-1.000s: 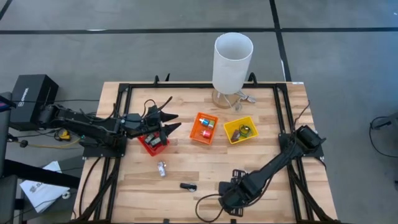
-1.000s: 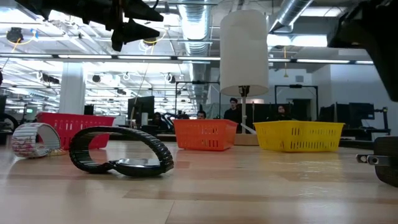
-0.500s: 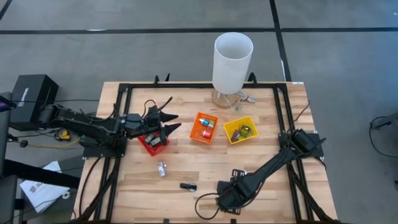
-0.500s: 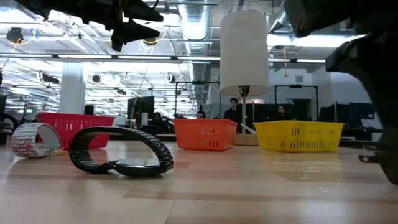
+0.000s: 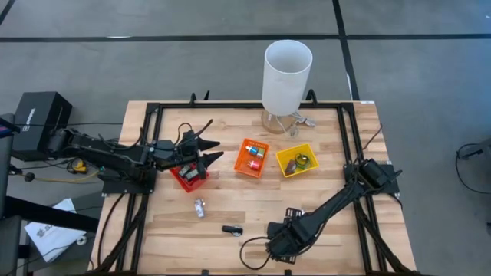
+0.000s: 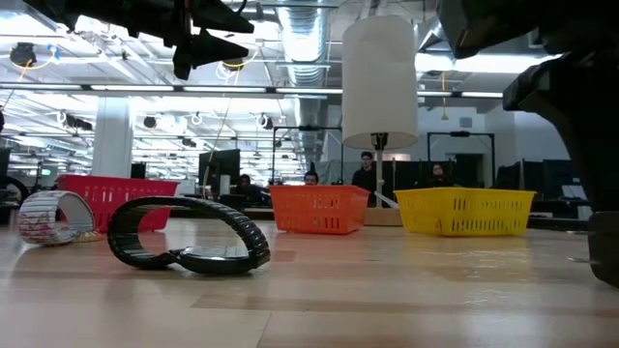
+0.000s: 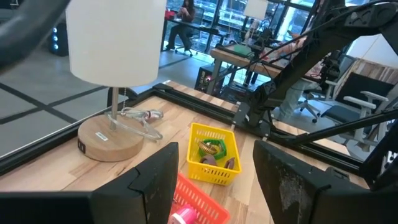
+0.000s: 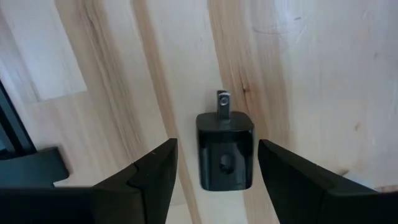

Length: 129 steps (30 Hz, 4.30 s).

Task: Pick & Place Office items
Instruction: Put the black charger adapter into the orange bin, then put the black wrist watch into the yellow bin

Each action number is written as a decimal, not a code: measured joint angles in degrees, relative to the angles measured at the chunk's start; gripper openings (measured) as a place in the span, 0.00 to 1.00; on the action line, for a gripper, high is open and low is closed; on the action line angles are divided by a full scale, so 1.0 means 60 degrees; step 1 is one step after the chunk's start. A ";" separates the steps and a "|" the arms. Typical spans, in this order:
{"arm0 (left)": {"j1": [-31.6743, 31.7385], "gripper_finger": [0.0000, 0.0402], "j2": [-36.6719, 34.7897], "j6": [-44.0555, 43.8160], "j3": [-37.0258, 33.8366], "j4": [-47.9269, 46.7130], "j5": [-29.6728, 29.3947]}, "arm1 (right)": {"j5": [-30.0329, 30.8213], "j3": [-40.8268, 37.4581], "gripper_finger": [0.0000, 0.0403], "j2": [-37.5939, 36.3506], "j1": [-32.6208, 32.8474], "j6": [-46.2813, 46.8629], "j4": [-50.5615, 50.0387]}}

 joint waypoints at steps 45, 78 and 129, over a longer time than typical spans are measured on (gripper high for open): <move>-0.0002 0.51 0.0000 -0.0001 0.0000 0.0049 -0.0001 | -0.0027 -0.0029 0.53 0.0860 0.0051 0.0093 0.0342; 0.0000 0.51 0.0000 0.0029 0.0000 0.0055 0.0000 | -0.0180 0.1772 0.34 0.0933 -0.3055 -0.7349 -0.1215; -0.1005 0.51 -0.0004 -0.0499 0.0000 -0.1741 0.0009 | -0.0257 0.2565 0.38 -0.0787 -0.6811 -1.1156 -0.2192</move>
